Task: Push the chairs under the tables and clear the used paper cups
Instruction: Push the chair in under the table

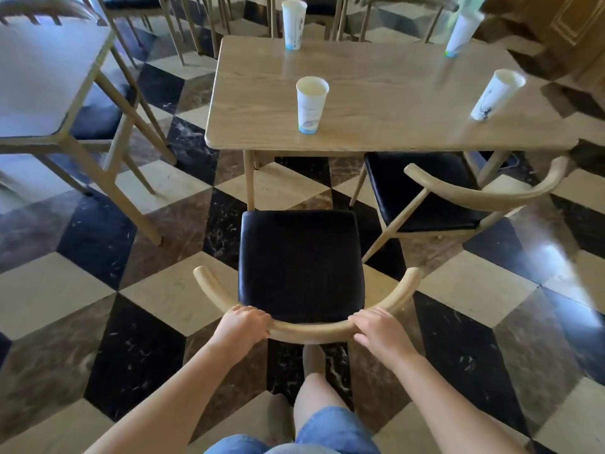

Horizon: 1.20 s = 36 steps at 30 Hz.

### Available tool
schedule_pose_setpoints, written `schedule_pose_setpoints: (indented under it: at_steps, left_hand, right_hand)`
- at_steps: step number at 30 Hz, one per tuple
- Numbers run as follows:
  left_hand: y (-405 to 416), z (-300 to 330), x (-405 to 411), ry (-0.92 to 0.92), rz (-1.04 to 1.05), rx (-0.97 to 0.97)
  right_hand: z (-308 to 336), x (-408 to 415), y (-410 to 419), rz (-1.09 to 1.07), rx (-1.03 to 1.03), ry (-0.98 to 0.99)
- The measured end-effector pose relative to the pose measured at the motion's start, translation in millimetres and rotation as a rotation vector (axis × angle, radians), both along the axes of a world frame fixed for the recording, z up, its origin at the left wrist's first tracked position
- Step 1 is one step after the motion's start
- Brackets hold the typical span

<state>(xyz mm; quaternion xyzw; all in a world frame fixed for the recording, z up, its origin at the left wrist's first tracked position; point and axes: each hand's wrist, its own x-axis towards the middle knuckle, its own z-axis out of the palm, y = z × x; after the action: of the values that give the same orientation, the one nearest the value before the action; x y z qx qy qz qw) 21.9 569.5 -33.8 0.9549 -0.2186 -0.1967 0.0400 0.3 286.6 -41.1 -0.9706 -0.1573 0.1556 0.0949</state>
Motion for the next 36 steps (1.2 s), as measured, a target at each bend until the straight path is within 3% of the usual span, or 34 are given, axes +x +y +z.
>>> schedule_pose_setpoints:
  at_steps: [13, 23, 36]
  left_hand:
    - [-17.8, -3.6, 110.3, -0.022, 0.007, -0.015]
    - [-39.5, -0.3, 185.7, -0.063, 0.092, -0.172]
    - [-54.5, -0.5, 244.7, -0.066, 0.118, -0.225]
  right_hand:
    - [7.6, 102.0, -17.0, 0.011, -0.058, 0.012]
    - [7.1, 192.4, -44.3, 0.076, -0.079, 0.030]
    - [6.6, 258.3, -53.2, 0.068, -0.081, 0.026]
